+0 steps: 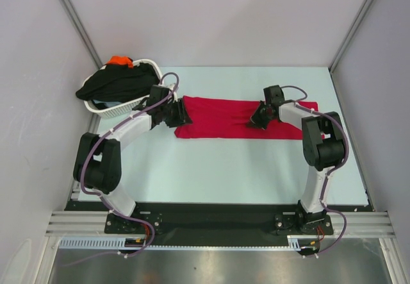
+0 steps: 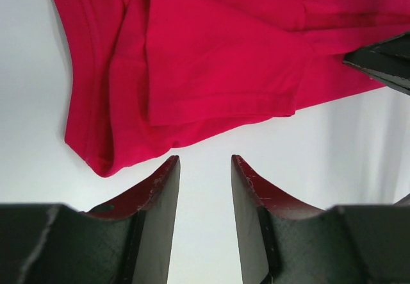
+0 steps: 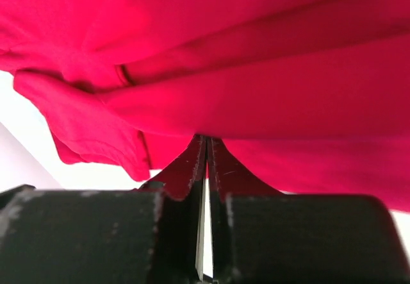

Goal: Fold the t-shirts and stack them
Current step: Fold the tshirt

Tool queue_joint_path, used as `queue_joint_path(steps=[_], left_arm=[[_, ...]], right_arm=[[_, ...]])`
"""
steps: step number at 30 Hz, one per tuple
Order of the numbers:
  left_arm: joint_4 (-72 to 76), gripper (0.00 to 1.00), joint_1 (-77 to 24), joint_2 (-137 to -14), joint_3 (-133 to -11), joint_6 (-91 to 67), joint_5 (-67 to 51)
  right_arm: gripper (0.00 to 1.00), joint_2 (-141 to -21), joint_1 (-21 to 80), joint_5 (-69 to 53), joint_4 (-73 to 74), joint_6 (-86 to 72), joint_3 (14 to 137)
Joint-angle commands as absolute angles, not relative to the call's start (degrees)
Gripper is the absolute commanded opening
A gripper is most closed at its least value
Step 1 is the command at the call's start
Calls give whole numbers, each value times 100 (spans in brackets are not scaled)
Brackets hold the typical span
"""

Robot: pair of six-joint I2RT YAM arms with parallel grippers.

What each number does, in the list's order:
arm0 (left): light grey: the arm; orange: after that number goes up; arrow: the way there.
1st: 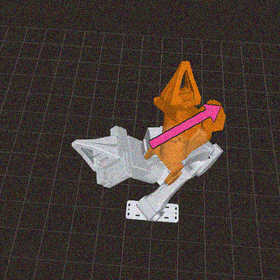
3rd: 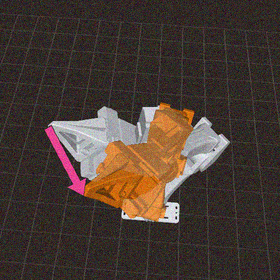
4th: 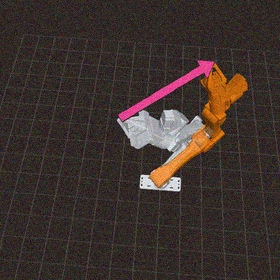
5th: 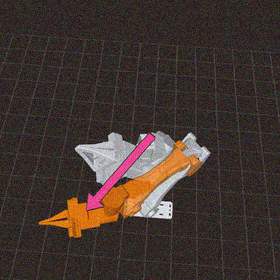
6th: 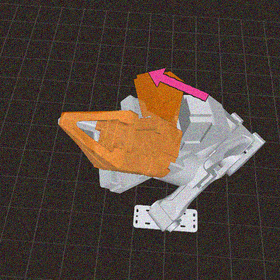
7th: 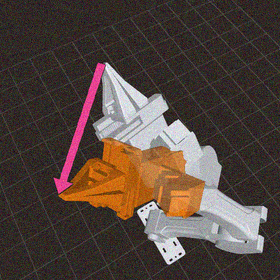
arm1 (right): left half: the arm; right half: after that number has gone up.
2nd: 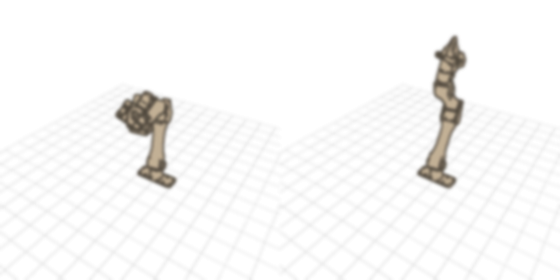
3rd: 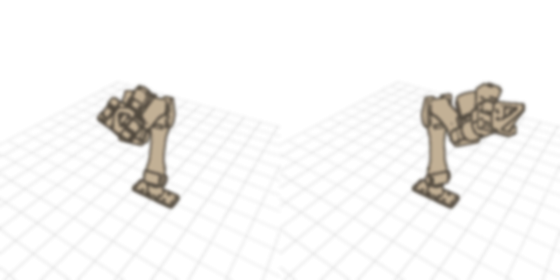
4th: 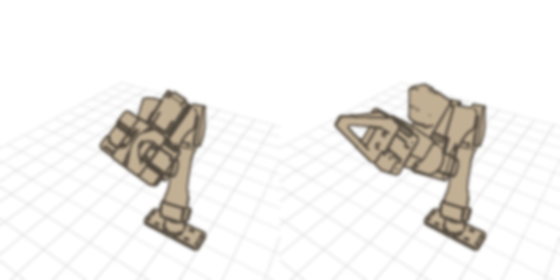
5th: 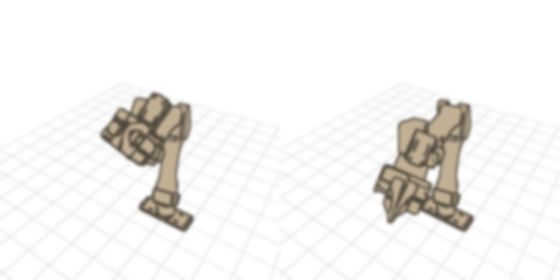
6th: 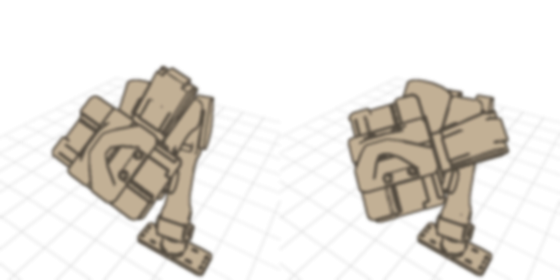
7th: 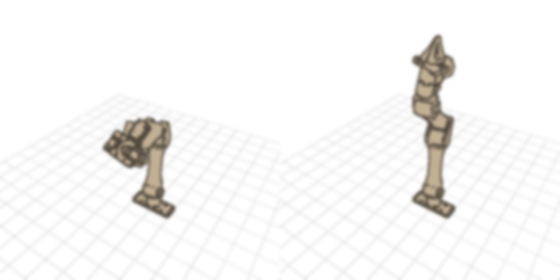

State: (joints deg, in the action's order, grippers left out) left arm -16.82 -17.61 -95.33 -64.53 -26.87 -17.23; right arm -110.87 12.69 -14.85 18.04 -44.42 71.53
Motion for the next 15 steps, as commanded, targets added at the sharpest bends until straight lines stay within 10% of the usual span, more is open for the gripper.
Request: queue_joint_path(steps=[1,15], left_arm=[[-1521,43,-1793,-9510,-6434,-2619,-1872],[-1661,43,-1793,-9896,-6776,-2645,-1898]], right_arm=[[1,-11232,1406,-1555,1582,-4772,7532],[0,-11531,1758,-1520,1055,-5238,7532]])
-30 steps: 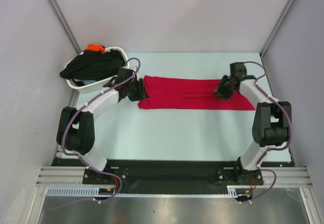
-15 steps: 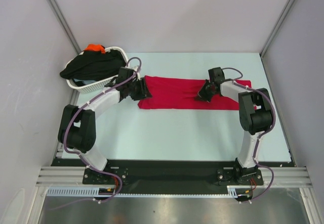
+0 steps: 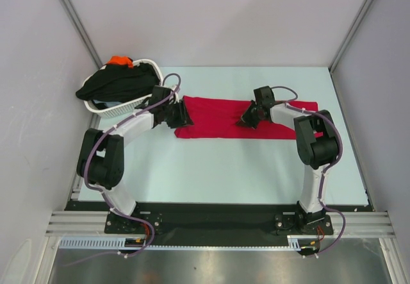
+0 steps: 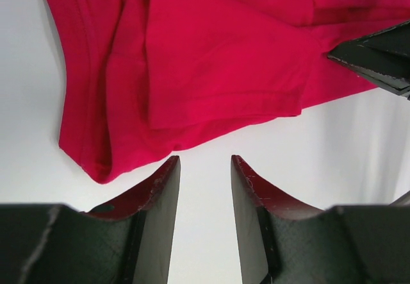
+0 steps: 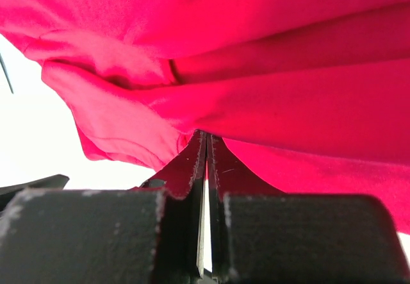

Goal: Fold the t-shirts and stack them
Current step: Fold the tshirt

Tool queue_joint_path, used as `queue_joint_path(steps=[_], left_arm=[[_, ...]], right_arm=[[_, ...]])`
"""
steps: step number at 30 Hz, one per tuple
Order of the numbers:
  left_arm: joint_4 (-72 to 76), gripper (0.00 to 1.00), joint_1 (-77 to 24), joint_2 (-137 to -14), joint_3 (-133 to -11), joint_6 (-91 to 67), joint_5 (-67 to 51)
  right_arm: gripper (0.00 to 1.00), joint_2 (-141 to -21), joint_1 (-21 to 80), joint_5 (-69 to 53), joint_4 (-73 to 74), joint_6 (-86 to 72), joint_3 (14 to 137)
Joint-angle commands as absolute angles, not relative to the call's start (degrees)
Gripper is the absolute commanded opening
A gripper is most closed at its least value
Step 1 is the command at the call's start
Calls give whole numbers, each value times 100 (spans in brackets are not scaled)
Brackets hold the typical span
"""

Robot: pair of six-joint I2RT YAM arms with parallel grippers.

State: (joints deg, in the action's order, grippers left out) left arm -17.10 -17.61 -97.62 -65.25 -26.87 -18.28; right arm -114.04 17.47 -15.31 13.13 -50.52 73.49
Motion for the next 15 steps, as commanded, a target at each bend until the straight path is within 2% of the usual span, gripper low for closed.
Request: queue_joint_path(steps=[1,15], left_arm=[[-1670,43,-1784,-9949,-6794,-2689,-1907],[-1591,40,-1740,-9985,-6548,-2830,-1811]], right_arm=[[0,-11575,1758,-1547,1055,-5282,7550],[0,-11812,1530,-1547,695,-5344,7787]])
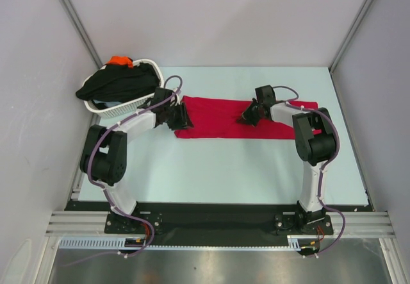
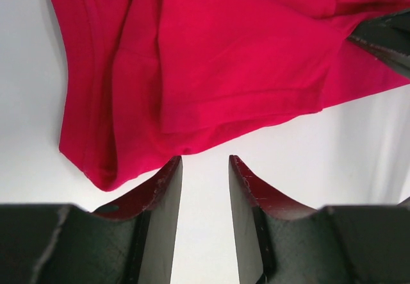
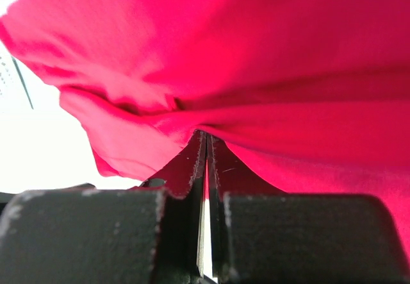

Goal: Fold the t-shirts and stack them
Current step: Fold the tshirt

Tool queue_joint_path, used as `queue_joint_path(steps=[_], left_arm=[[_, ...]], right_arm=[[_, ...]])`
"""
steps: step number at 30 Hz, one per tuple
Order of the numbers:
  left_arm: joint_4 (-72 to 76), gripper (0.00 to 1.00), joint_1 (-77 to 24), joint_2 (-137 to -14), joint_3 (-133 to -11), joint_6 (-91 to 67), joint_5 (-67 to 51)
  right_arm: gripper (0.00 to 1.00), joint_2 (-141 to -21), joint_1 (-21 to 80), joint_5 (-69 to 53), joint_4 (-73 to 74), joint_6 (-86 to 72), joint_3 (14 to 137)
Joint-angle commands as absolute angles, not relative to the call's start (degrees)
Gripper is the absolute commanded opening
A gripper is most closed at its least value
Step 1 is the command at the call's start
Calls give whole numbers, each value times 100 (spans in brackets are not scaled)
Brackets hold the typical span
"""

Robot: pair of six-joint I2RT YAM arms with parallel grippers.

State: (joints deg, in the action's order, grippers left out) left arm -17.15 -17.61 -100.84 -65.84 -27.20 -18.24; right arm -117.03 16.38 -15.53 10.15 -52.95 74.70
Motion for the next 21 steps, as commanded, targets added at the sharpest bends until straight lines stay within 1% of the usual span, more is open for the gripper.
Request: queue_joint_path(steps=[1,9,13,17,19,20,21], left_arm=[[-1573,40,-1740,-9941,-6513,-2839,-1819],[-1626,39,-1732,-9791,-6328,-2857,-1775],[-1670,40,-1731,-9668,-6346,-2856,-1775],[-1644,40,-1731,-9712,-6416,-2909,-1854],[-1582,41,-1731,-9747,-6425,-2970,-1881],[-1556,41,-1731,-9756,-6416,-2988,-1890],[-1538,41,-1731,-9782,-6407,-3006,-1916]], right_arm=[[0,-11830,1521,-1564,694,-5352,7822],[0,-12251,1494,-1696,808,-5414,8270],[0,-12086,1459,-1740,992,-5213,8384],[2,-11717,1249,-1740,1852,-4783,8516],[4,-11506,1108,-1714,2152,-4510,8560],[6,-11305,1029,-1618,2580,-4178,8648],[16,-11207,802,-1565,2784,-4036,8666]])
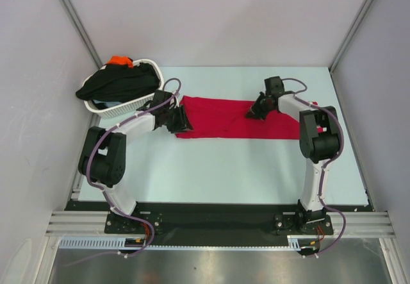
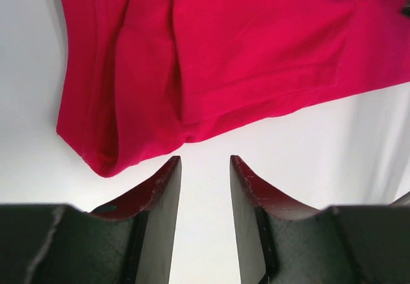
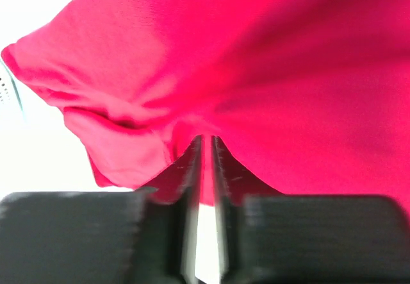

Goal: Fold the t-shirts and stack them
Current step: Fold the tshirt

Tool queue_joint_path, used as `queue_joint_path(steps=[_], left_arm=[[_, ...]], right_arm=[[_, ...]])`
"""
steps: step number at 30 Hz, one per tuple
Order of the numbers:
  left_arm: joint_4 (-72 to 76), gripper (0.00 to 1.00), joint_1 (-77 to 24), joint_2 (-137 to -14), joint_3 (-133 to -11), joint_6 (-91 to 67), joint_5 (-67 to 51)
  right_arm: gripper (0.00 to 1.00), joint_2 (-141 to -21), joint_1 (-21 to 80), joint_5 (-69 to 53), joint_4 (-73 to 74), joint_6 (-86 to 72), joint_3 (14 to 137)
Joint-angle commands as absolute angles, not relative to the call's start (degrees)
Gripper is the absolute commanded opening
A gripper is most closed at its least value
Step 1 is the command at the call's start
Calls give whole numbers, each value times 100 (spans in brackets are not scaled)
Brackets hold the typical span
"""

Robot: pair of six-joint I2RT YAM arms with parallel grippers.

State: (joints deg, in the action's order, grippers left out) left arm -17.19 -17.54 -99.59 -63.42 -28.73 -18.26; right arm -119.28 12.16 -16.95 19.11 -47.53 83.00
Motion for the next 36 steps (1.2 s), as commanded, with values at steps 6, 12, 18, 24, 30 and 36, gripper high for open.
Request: queue_joint_path(steps=[6,12,18,24,30,36], left_arm=[[-1292,43,-1696,-9984,-6337,-3059,-1749],[-1089,42,-1538,-10625,-6530,-3068,-1627],[-1432,42,-1503,-10899,-6662,-2366,-1011],[-1880,55,-1582,-10179,-6785,-2109,-563],[-2180,65,-1784,-9028,-6347,-3028,-448],[-1470,64,-1775,-8420,-5151,-4059,-852]], right_arm=[[33,-10373,-315,-1362,3876,-3078,8299],[34,-9651,-1791,-1433,4043,-2707,7551],[47,-9694,-2487,-1266,4394,-2321,7348],[64,-9800,-2803,-1257,4360,-2382,7058],[70,-10081,-3023,-1556,3929,-2750,6768],[68,-10371,-2988,-1521,3341,-2865,6785]])
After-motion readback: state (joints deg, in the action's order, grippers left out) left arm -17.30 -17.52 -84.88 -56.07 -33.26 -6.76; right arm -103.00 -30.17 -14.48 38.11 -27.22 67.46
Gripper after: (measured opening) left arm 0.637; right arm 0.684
